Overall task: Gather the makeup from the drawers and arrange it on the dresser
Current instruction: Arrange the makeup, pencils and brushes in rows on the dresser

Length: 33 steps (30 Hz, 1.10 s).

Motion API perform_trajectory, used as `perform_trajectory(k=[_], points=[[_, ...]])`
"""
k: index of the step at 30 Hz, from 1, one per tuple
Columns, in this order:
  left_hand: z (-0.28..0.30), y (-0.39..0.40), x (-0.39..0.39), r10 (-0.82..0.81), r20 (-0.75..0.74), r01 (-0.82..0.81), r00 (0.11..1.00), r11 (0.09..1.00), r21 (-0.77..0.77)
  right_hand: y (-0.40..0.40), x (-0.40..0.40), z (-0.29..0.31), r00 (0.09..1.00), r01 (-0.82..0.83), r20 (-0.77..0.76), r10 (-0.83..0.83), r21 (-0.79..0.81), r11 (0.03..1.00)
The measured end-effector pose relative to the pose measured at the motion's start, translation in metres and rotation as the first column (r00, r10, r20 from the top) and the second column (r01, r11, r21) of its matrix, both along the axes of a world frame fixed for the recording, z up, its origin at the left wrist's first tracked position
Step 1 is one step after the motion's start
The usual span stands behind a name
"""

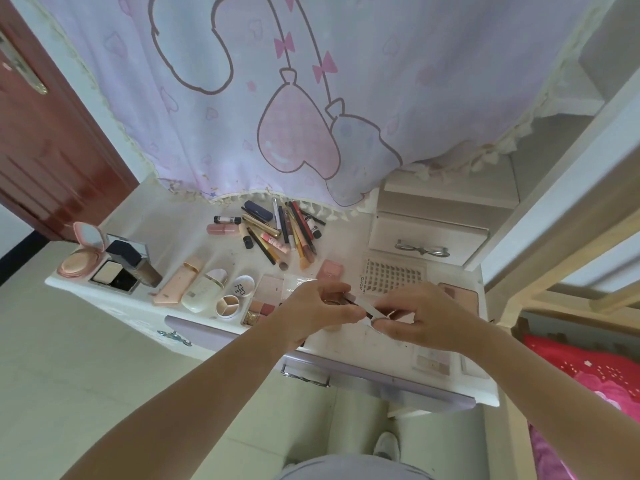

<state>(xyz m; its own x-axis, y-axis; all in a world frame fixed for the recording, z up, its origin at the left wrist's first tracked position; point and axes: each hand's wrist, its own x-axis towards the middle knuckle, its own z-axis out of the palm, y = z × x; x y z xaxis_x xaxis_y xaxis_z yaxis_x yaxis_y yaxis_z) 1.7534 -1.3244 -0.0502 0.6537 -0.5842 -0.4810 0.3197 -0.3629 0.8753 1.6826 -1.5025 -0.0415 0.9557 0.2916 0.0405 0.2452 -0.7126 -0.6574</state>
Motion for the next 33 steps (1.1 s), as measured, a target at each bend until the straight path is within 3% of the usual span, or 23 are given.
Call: perform_trajectory(k=[8, 16, 21, 26, 33], points=[[-0.038, 0.001, -0.021, 0.057, -0.172, -0.06, 0.983, 0.998, -0.01, -0.006, -0.014, -0.036, 0.962, 0.217, -0.195, -0.192, 0.117, 0.969], [-0.082, -0.002, -0.039, -0.063, -0.287, 0.053, 0.956, 0.998, -0.041, -0.009, -0.023, -0.075, 0.882, 0.403, -0.298, -0.365, 0.073, 0.912], [-0.105, -0.014, -0.042, -0.038, -0.217, 0.057, 0.975, 0.995, 0.083, -0.014, -0.013, -0.097, 0.814, 0.523, -0.333, -0.475, 0.065, 0.85], [-0.121, -0.025, -0.041, -0.022, -0.032, 0.03, 0.999, 0.959, 0.283, -0.025, 0.008, -0.111, 0.67, 0.666, -0.533, -0.516, 0.125, 0.736], [-0.135, -0.029, -0.033, -0.116, 0.196, -0.006, 0.974, 0.849, 0.529, -0.016, 0.027, -0.124, 0.656, 0.656, -0.59, -0.471, 0.137, 0.742]])
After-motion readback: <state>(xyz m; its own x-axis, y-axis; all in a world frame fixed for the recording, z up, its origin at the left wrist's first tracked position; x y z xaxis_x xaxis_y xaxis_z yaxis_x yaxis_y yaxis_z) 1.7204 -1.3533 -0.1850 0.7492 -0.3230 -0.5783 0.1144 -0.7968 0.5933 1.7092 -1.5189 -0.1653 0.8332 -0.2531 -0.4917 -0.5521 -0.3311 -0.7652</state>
